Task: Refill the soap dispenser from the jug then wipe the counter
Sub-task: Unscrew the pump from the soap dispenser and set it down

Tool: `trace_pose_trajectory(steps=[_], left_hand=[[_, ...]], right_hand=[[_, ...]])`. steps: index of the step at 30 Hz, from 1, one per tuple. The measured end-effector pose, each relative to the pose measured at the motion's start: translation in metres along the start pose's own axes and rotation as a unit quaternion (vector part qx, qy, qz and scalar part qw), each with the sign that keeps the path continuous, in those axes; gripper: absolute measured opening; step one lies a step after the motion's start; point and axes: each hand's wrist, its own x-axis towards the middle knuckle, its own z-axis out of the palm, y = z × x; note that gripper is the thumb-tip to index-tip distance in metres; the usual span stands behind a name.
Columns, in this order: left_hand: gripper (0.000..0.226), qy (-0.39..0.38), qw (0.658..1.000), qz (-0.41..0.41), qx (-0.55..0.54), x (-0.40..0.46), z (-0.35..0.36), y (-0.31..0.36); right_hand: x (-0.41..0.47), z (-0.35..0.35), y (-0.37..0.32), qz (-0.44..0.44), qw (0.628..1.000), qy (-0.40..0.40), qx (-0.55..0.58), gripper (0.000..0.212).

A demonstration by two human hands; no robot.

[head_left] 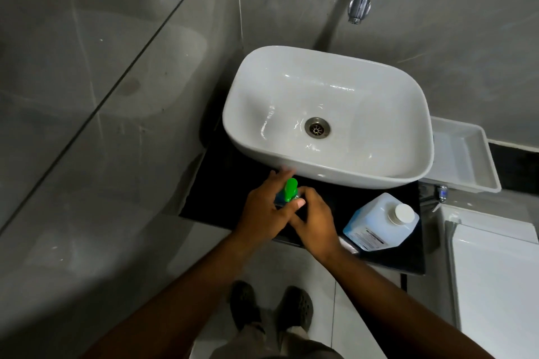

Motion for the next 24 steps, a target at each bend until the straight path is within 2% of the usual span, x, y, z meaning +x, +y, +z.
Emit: trace_pose_trajectory(steps=[2, 5, 7, 10, 12, 14, 16, 19, 21, 24], left_hand=[[0.052, 0.013, 1.000, -0.002, -0.021, -0.001, -0.004, -0.001], [0.028, 0.107, 0.994, -0.017, -0.021, -0.002, -0.011, -0.004], [0.029, 0.117, 0.993, -0.017, -0.024, -0.004, -0.013, -0.004], [0.052, 0.047, 0.998, -0.004, -0.039, -0.005, -0.010, -0.001], [0.048, 0.039, 0.999, 0.002, -0.031, -0.003, -0.006, 0.002], [0.035, 0.065, 0.998, -0.013, -0.022, -0.001, -0.006, 0.002], [0.046, 0.080, 0.995, -0.033, -0.039, -0.001, -0.009, 0.002], [0.059, 0.051, 0.997, -0.010, -0.053, -0.005, -0.009, 0.001], [0.058, 0.032, 0.998, -0.003, -0.047, -0.005, -0.008, 0.000], [0.047, 0.077, 0.997, -0.012, 0.004, -0.003, -0.008, 0.000]], right_hand=[[0.001, 0.001, 0.000, 0.006, 1.000, -0.006, 0.006, 0.034], [0.002, 0.002, 0.003, 0.014, 1.000, -0.011, 0.007, 0.034], [0.002, 0.002, 0.005, 0.022, 1.000, -0.015, 0.002, 0.034], [0.002, 0.003, 0.007, 0.019, 1.000, -0.017, -0.005, 0.033], [0.002, 0.003, 0.008, 0.010, 1.000, -0.021, -0.004, 0.038], [0.002, 0.001, 0.007, 0.002, 0.999, -0.034, 0.002, 0.050], [0.002, 0.000, 0.005, -0.012, 0.999, -0.046, 0.013, 0.052], [0.003, 0.000, 0.005, -0.014, 0.998, -0.051, 0.027, 0.048], [0.003, 0.000, 0.006, -0.013, 0.998, -0.053, 0.025, 0.048], [0.003, 0.000, 0.006, -0.017, 0.998, -0.056, 0.021, 0.048]])
